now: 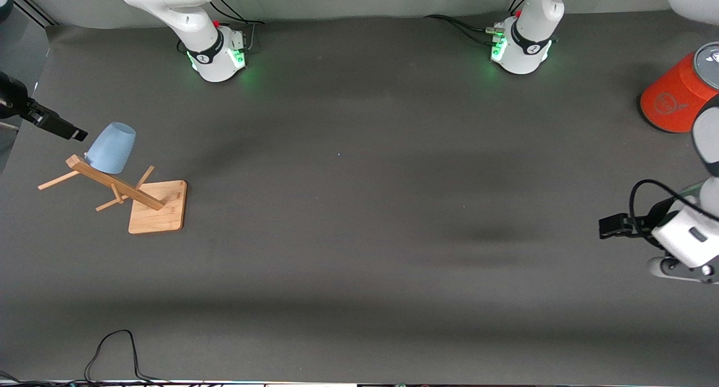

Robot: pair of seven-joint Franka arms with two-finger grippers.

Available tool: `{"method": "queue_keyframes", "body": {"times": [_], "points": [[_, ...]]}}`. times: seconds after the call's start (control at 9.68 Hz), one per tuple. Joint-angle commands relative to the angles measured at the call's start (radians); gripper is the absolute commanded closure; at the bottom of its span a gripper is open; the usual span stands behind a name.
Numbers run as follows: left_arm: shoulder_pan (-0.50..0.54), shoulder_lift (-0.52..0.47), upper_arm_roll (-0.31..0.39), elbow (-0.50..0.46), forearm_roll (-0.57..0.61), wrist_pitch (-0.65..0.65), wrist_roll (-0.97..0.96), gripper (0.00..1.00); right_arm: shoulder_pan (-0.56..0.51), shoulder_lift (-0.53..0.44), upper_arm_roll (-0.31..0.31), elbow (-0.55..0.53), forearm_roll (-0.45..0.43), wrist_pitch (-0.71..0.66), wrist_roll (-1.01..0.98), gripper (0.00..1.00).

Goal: Rotate and upright cup with both arms
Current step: 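Carry the held cup away from the mug tree with the right gripper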

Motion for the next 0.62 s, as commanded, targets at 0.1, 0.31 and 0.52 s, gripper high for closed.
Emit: {"method": "queue_keyframes", "body": {"times": [0.1,0.31,0.52], "points": [[-0.039,0.019,0.002,0.039,0.006,0.004,-0.006,0.0,0.002,-0.064,0.0,-0.186,0.007,0.154,0.051,0.0],[-0.03,0.019,0.004,0.043,0.008,0.004,0.015,0.0,0.002,-0.064,-0.002,-0.267,0.007,0.249,0.051,0.0],[-0.025,0.019,0.004,0.04,0.011,0.005,0.017,0.0,0.001,-0.055,-0.003,-0.328,0.007,0.334,0.05,0.0]]}}
